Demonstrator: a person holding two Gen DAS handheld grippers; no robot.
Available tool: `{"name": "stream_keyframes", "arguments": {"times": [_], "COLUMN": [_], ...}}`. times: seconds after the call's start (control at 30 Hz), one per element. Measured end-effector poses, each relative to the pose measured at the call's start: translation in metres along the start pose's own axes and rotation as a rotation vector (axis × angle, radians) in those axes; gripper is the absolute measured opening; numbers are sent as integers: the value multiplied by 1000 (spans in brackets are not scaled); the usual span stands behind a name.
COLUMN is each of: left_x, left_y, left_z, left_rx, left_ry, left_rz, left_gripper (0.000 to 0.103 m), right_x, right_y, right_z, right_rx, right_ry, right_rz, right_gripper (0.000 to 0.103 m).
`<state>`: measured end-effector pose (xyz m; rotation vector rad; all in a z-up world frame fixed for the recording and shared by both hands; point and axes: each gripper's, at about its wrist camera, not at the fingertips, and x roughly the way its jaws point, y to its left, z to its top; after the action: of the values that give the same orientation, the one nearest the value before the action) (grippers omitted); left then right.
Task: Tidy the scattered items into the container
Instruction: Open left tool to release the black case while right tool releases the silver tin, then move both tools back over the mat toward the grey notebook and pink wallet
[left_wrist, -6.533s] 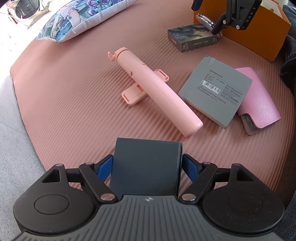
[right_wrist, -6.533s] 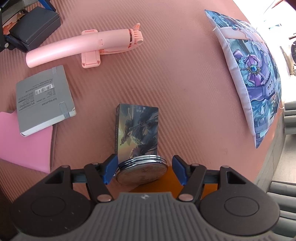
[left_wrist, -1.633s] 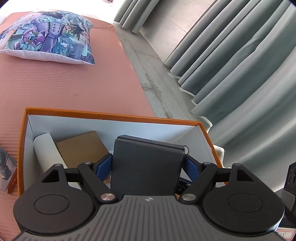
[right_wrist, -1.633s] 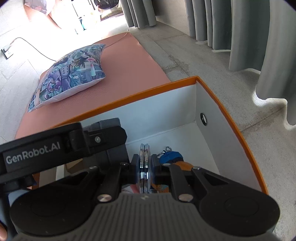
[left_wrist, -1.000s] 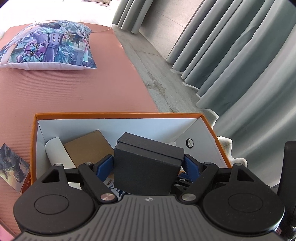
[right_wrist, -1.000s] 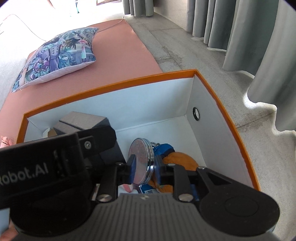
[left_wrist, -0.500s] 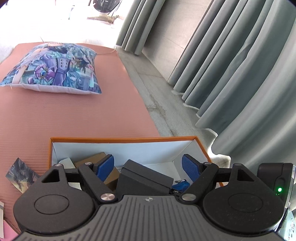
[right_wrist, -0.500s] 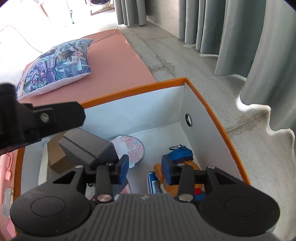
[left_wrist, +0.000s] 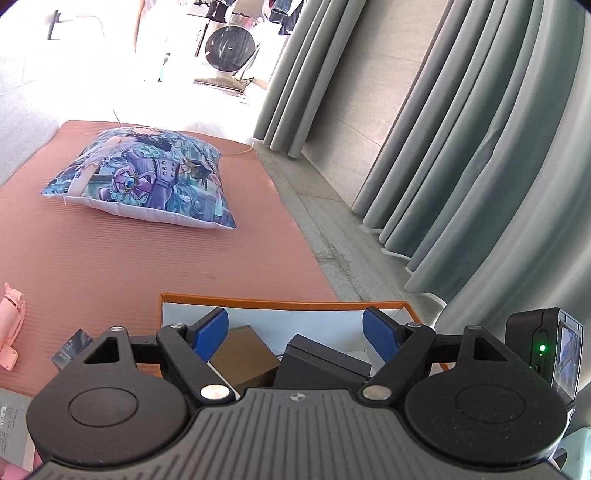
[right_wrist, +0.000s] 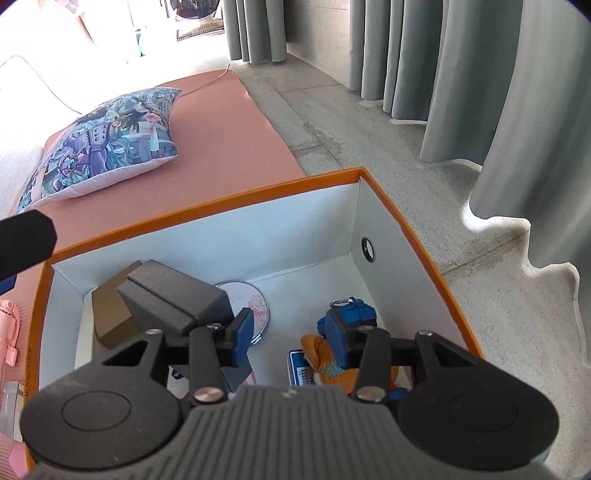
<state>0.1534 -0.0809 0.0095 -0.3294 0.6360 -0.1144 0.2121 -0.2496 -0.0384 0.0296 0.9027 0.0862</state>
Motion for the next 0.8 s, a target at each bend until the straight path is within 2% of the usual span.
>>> {"name": "stream_keyframes", "arguments": {"times": [0.27,0.37,0.43,0.6,0.73,0.8], "left_x": [-12,-18,-21,-32,-40,-44], "left_y": [16,29,35,48,57,62], "left_z": [-2,-2,-1,3,5,5], "left_rx": [23,1,1,24,37,50], "left_ry": [0,8,6,3,20,34], "left_rz": [39,44,50,62,64,70], "left_gripper": [93,92,92,92,92,92], "right_x": [-14,-29,-41,-66,-77,-80], "right_y": [2,5,10,33,54,64], "right_z": [1,-1,-4,-16,-25,-27], "right_rx": [-6,-14,-22,-100,-162,-181], "right_ry": [-56,-121,-169,-257,-269,-263], "right_rz": [2,22,44,98,138,157], "right_gripper": [51,57,66,71,79,79]}}
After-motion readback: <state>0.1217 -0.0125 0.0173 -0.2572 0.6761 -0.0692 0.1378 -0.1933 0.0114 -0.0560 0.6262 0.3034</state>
